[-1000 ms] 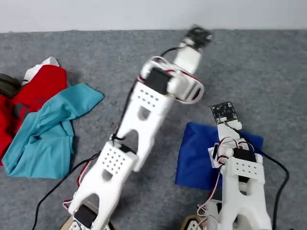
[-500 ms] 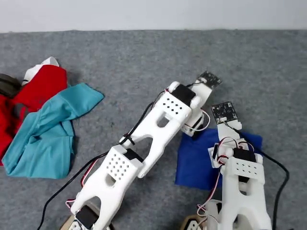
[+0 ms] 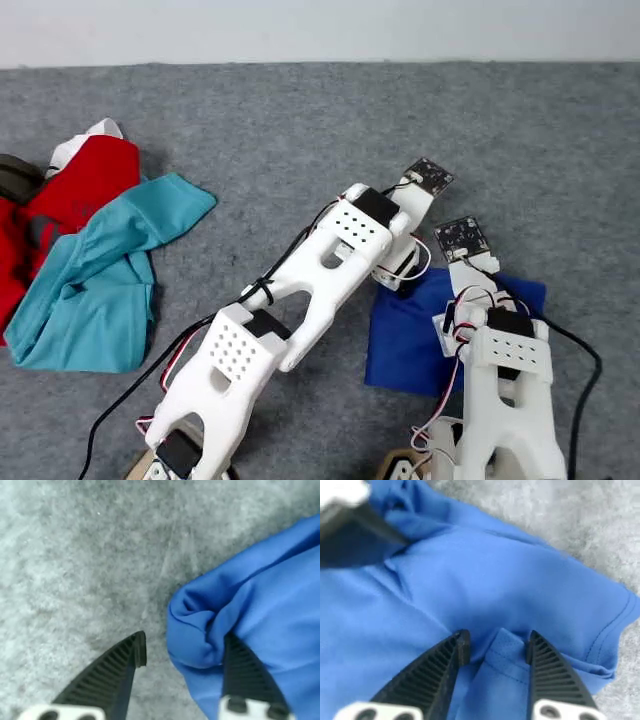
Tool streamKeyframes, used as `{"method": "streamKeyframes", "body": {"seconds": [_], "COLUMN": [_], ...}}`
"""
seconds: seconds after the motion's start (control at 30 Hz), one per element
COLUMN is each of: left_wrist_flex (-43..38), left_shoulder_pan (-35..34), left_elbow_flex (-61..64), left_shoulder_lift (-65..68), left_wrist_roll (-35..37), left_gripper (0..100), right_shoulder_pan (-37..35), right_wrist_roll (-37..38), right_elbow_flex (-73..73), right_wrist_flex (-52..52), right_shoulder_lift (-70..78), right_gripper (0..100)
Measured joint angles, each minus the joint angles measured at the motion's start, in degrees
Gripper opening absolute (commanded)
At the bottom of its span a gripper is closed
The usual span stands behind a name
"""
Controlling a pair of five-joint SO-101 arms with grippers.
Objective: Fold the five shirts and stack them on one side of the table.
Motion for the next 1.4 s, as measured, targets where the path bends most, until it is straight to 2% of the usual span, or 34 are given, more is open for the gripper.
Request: {"method": "streamKeyframes", "body": {"seconds": [0.1, 0.37, 0.6, 0.73, 0.93, 1.0, 1.13, 1.27, 1.4], "left_wrist_flex": [0.00, 0.00, 0.00, 0.00, 0.00, 0.70, 6.42, 12.66, 15.03], "left_shoulder_pan": [-0.18, -0.26, -0.26, -0.26, -0.26, -0.53, -2.02, -5.36, -9.58], "left_elbow_flex": [0.00, 0.00, 0.00, 0.00, 0.00, -0.35, -6.68, -16.44, -22.07], "left_shoulder_lift": [0.00, 0.00, 0.00, 0.00, -0.26, -0.44, -0.79, -0.79, -0.79], "left_wrist_roll": [0.00, 0.00, 0.00, 0.00, 0.00, 0.00, 0.00, -0.26, -0.26], "left_gripper": [22, 22, 22, 22, 22, 22, 22, 22, 22], "right_shoulder_pan": [2.64, 16.35, 24.26, 28.48, 32.44, 32.53, 30.86, 23.12, 13.98], "right_wrist_roll": [1.67, 8.44, 13.10, 16.88, 17.49, 16.62, 9.05, 0.18, -5.54], "right_elbow_flex": [-1.41, -4.92, -5.01, -5.01, -5.01, -5.01, -5.01, -5.01, -8.26], "right_wrist_flex": [2.37, 4.66, 6.07, 8.97, 14.15, 14.86, 14.86, 12.75, 8.62], "right_shoulder_lift": [0.00, 0.00, -0.26, -5.36, -16.79, -18.90, -16.79, -7.74, 5.10], "right_gripper": [20.4, 20.4, 20.4, 20.4, 20.8, 21.9, 31.0, 31.3, 31.3]}}
